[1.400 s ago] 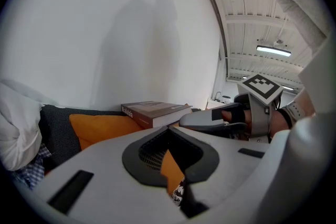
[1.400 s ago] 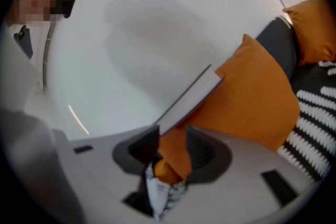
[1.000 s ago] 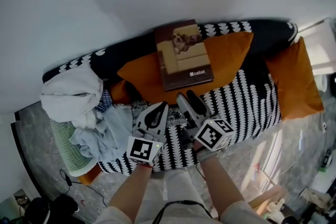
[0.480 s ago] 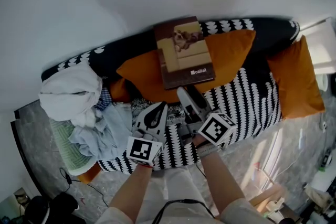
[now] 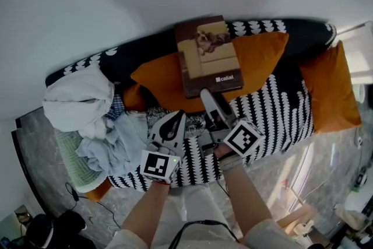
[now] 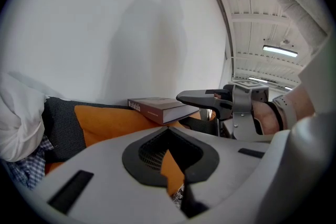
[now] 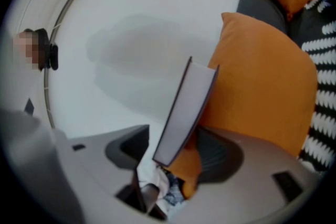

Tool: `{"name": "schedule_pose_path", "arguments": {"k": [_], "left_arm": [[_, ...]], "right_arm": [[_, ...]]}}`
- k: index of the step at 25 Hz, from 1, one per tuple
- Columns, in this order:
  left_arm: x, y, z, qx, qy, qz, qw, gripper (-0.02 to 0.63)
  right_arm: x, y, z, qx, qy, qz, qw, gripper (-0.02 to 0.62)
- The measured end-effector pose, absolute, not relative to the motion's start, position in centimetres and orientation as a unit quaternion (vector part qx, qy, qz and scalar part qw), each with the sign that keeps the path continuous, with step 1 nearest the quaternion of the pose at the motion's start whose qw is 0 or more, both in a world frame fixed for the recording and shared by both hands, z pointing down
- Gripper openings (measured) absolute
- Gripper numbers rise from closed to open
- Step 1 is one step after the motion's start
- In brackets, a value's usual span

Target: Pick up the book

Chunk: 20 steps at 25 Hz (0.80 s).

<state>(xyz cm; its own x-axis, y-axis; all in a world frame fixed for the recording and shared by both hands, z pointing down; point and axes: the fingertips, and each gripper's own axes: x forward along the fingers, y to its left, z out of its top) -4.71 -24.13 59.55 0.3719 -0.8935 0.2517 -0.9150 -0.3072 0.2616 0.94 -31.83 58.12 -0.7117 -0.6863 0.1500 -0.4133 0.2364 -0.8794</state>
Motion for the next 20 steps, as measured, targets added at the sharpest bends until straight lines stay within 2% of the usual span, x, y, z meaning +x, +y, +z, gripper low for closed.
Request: {"name": "schedule_pose_path", "arguments": {"k": [20], "left_arm": [[-4.7,-23.9,60.0,0.806,-0.557,0.027,0.199,0.023]], "right_arm": [[0.7,-33.8,58.9,-0.365,0.744,-0.536,0.159,0.261]]}}
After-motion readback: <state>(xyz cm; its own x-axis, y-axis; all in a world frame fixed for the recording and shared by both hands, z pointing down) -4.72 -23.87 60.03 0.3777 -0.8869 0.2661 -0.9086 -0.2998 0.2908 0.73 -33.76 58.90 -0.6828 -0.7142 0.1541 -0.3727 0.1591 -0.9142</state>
